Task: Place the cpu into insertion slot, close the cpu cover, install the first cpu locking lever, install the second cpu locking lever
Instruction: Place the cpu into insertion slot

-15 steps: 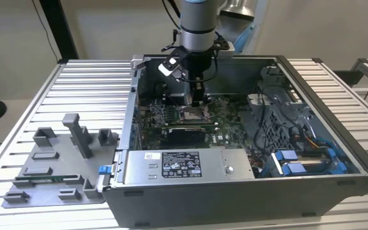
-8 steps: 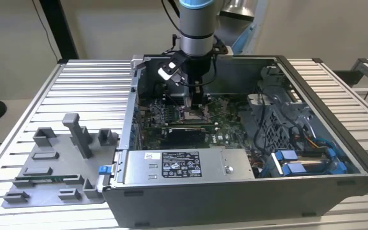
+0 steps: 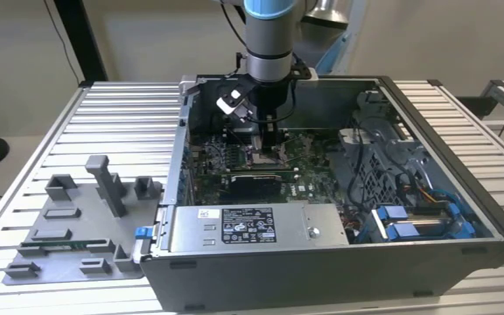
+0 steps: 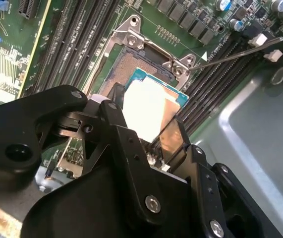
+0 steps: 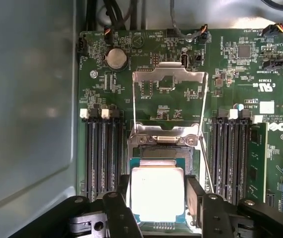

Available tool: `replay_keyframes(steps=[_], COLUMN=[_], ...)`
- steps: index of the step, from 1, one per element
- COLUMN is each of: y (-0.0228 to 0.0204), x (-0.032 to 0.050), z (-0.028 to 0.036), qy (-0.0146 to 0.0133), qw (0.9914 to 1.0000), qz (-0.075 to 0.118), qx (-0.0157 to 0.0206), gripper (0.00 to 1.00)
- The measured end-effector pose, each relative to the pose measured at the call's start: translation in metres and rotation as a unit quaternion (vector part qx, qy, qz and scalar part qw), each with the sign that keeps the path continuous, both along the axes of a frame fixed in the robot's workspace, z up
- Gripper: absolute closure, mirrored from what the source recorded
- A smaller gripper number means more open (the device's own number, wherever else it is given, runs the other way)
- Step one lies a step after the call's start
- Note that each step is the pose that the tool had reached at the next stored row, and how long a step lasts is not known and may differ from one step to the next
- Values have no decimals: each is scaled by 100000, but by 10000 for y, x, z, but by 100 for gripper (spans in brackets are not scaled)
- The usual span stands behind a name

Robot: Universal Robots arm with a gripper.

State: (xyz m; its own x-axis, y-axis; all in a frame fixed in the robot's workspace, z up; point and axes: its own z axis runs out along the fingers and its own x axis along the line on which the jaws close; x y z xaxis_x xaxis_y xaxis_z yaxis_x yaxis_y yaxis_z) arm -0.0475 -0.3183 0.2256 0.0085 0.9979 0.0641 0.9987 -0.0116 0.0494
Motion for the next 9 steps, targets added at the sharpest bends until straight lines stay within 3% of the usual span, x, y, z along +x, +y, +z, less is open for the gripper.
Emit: replay_keyframes(steps=[9], y=[-3], x=[0], z=[-90], qy=[15], qw=[100000], qz=[-2], qx=[-52], gripper=[100])
